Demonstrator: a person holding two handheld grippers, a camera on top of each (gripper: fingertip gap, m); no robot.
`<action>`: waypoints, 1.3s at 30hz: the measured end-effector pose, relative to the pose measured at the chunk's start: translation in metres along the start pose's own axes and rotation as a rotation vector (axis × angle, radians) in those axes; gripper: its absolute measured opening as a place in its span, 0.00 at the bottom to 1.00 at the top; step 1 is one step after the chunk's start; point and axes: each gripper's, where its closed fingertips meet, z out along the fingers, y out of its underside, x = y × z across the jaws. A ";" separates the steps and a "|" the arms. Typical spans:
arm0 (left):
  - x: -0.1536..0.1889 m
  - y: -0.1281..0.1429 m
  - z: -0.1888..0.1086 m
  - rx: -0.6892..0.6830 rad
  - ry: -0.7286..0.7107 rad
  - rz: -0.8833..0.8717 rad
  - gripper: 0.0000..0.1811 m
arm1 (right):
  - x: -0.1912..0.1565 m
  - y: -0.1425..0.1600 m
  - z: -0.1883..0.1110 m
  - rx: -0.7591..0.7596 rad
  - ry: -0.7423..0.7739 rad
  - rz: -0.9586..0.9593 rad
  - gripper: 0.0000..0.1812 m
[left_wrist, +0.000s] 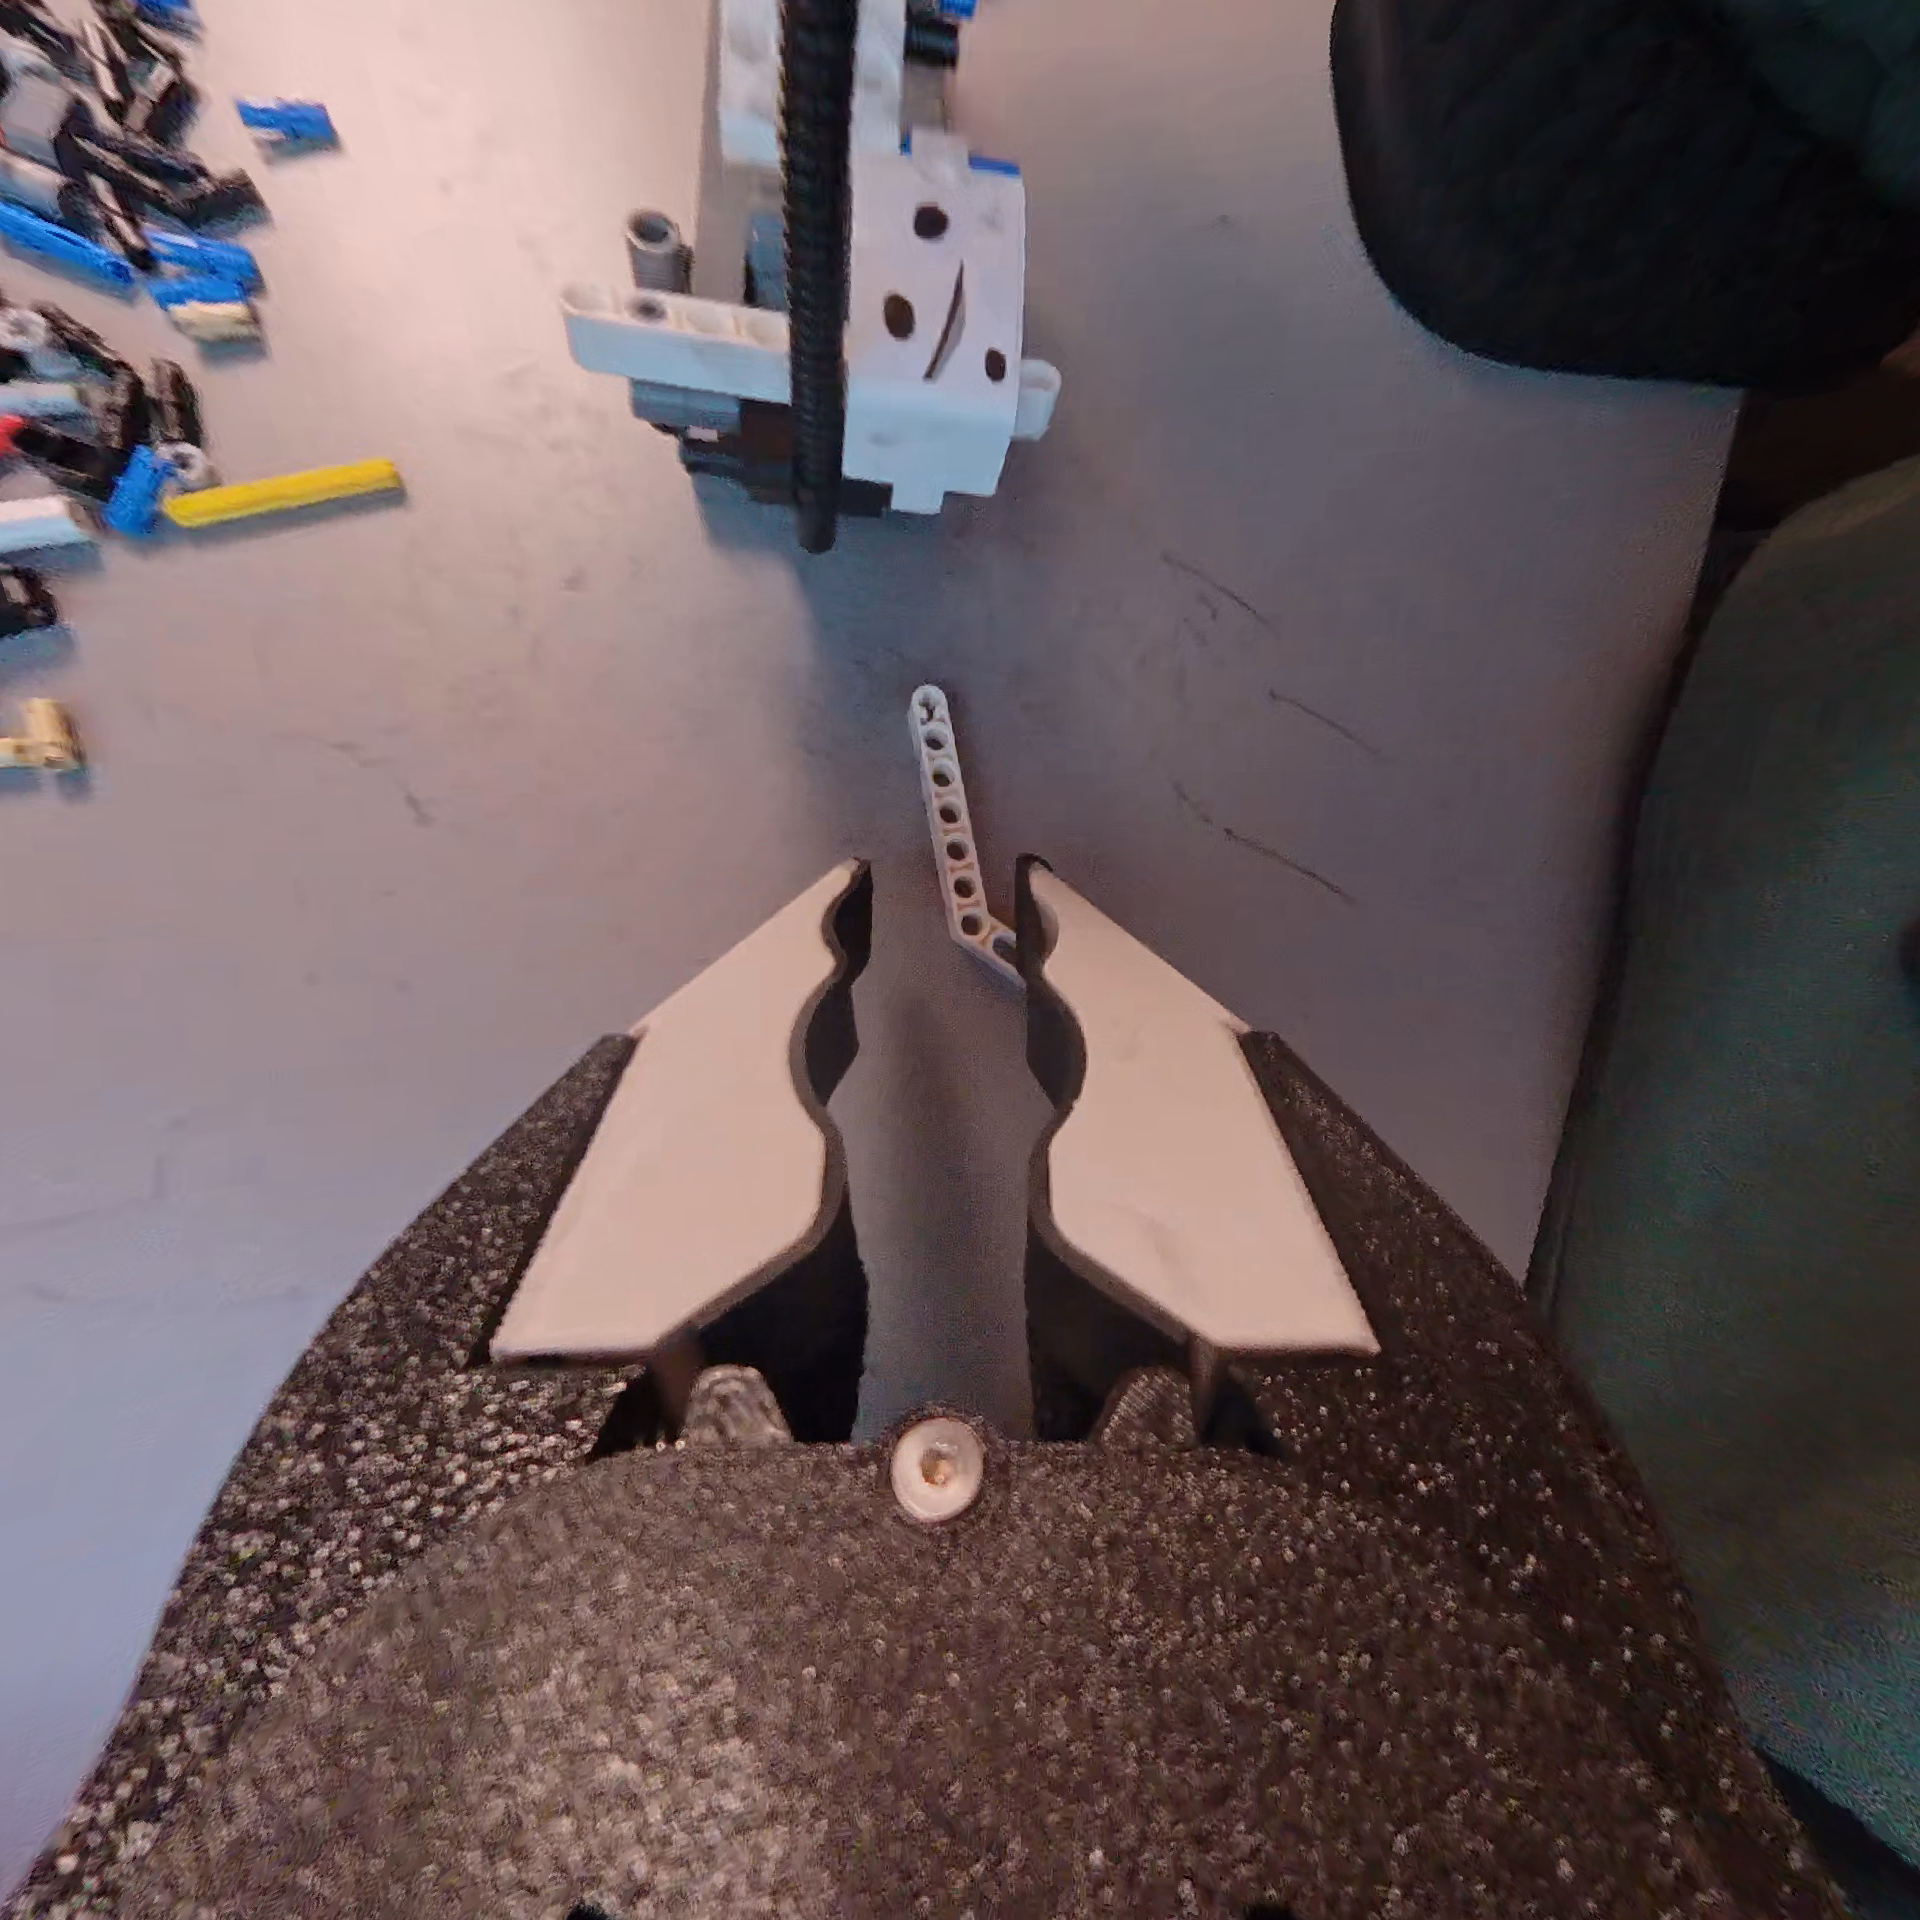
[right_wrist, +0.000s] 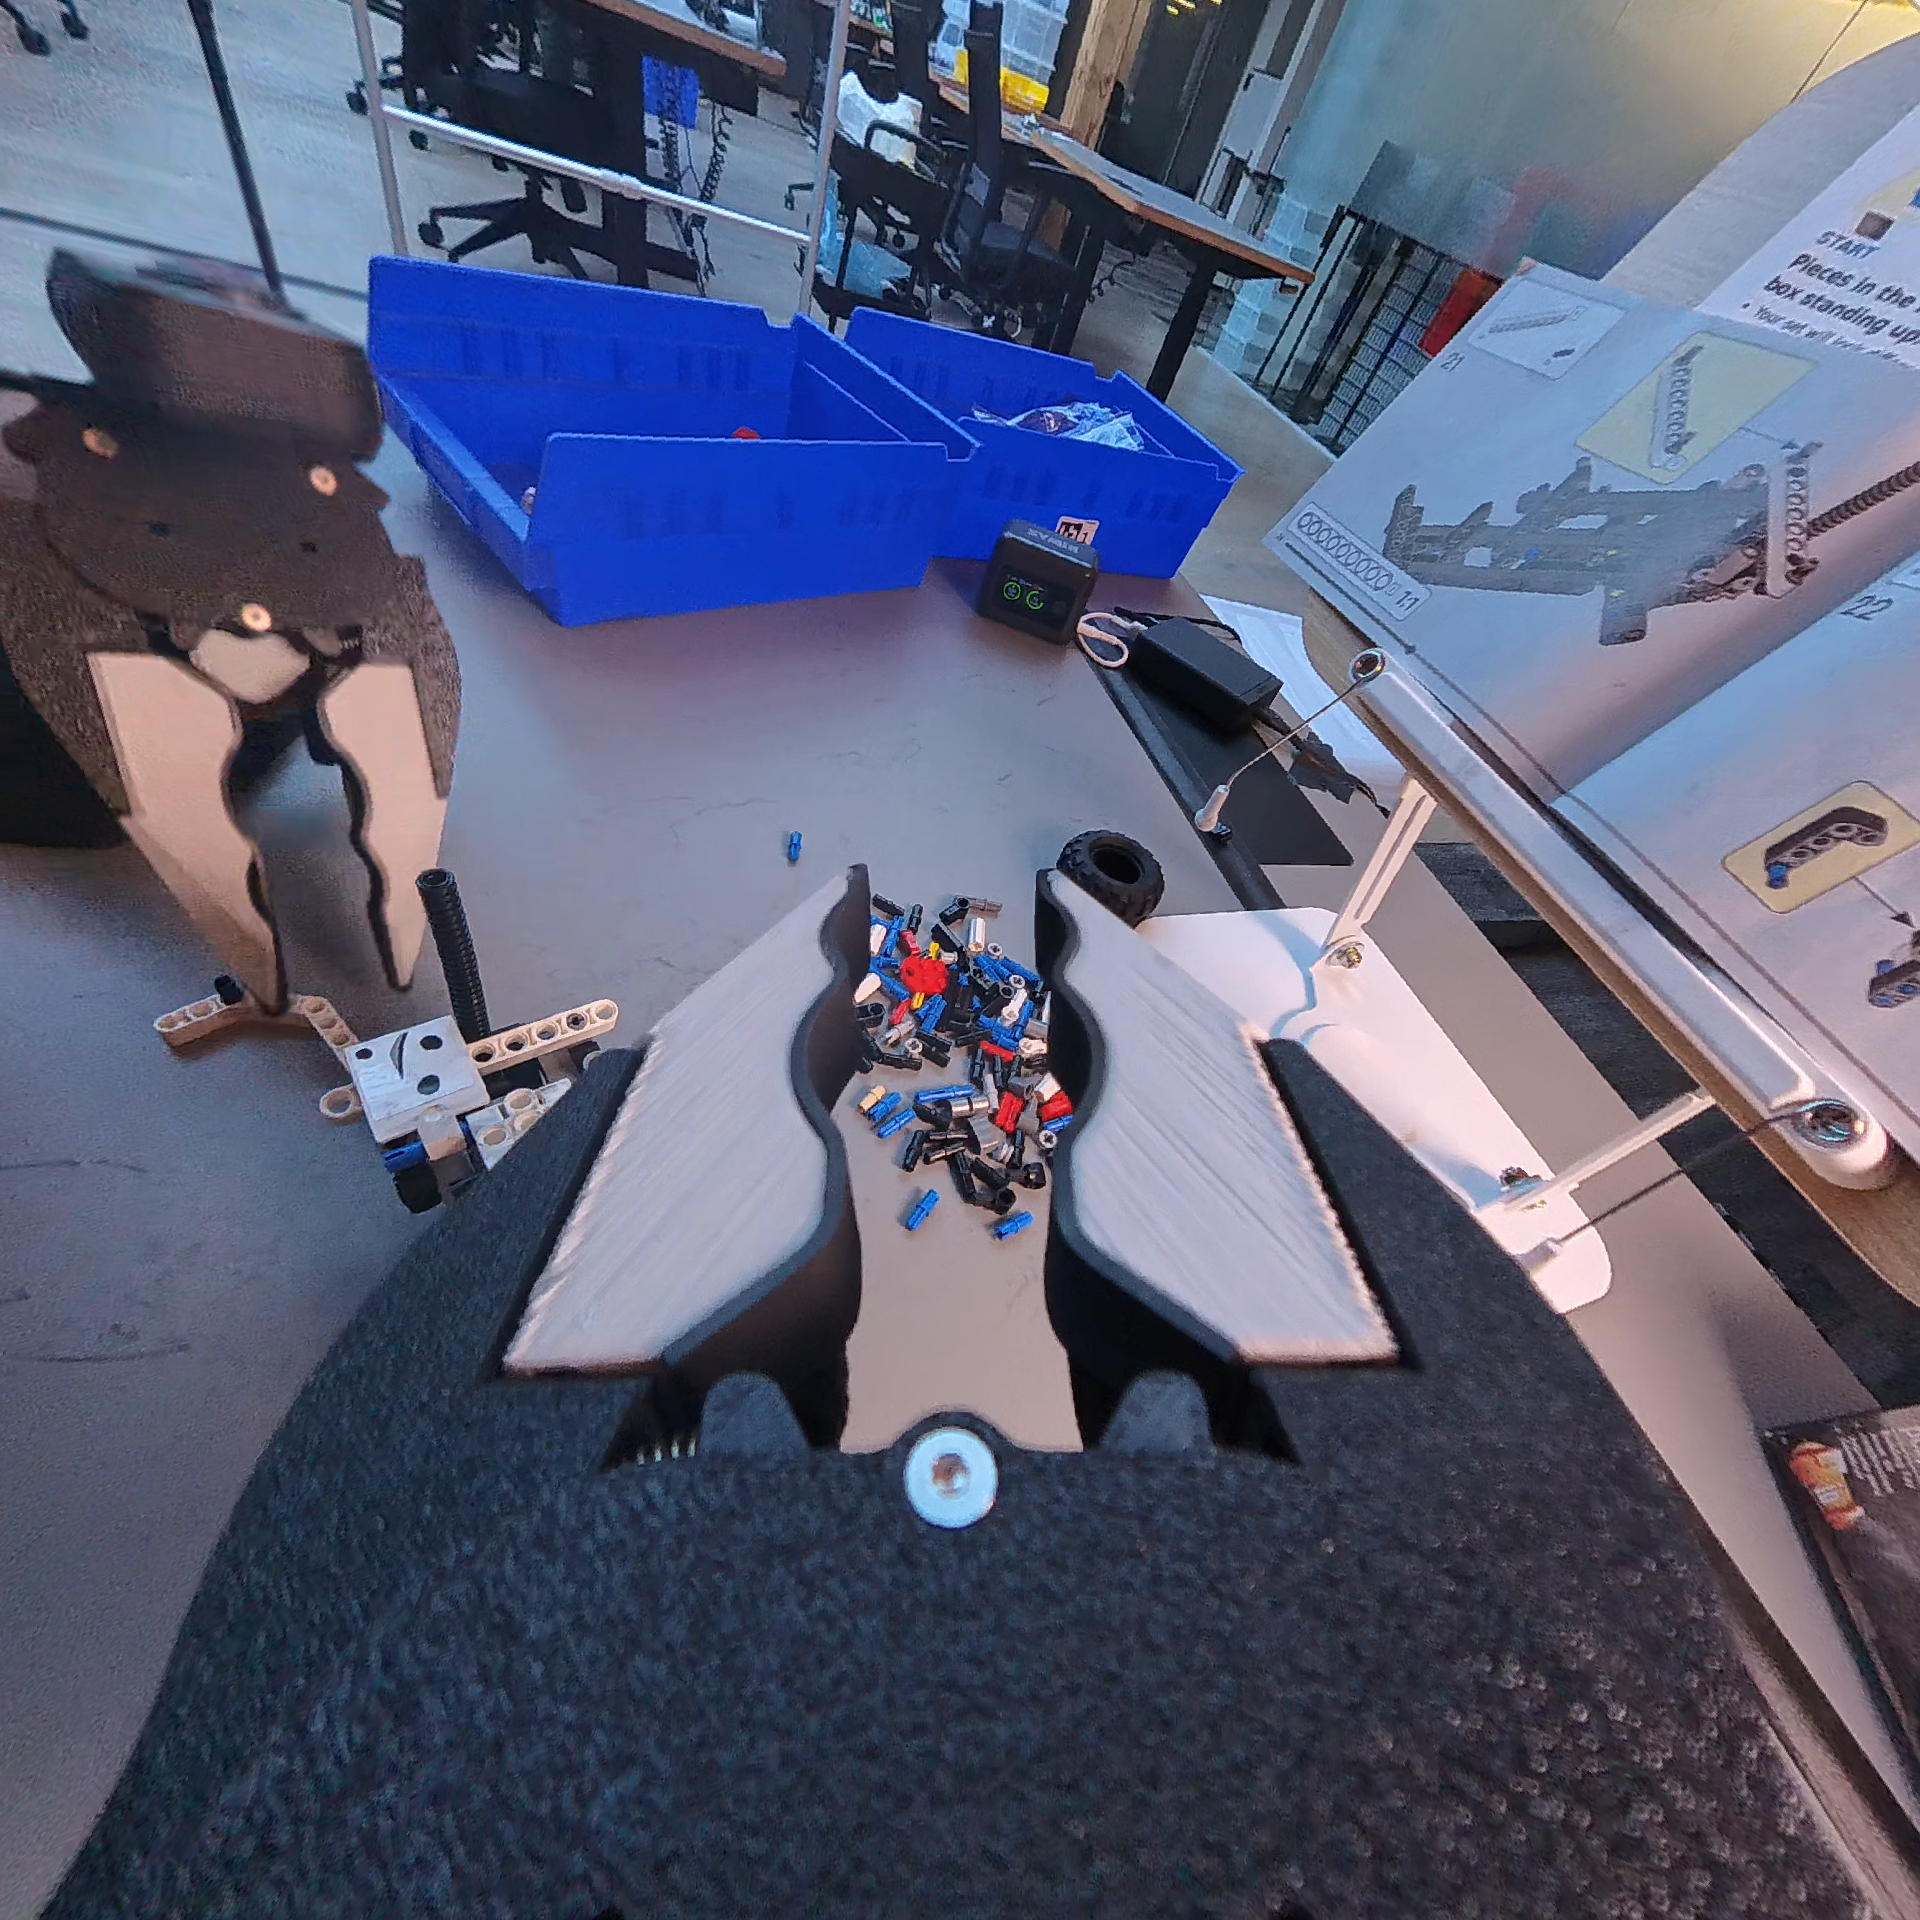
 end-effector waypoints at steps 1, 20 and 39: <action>0.000 0.005 0.010 -0.034 -0.009 0.002 0.15 | 0.000 0.000 0.000 -0.002 -0.001 -0.001 0.17; -0.043 -0.103 -0.119 0.807 0.132 -0.105 0.03 | -0.011 -0.028 -0.004 0.168 -0.090 0.115 0.15; -0.034 -0.174 -0.109 1.160 0.545 -0.100 0.03 | -0.070 -0.046 0.034 0.250 -0.498 0.594 0.12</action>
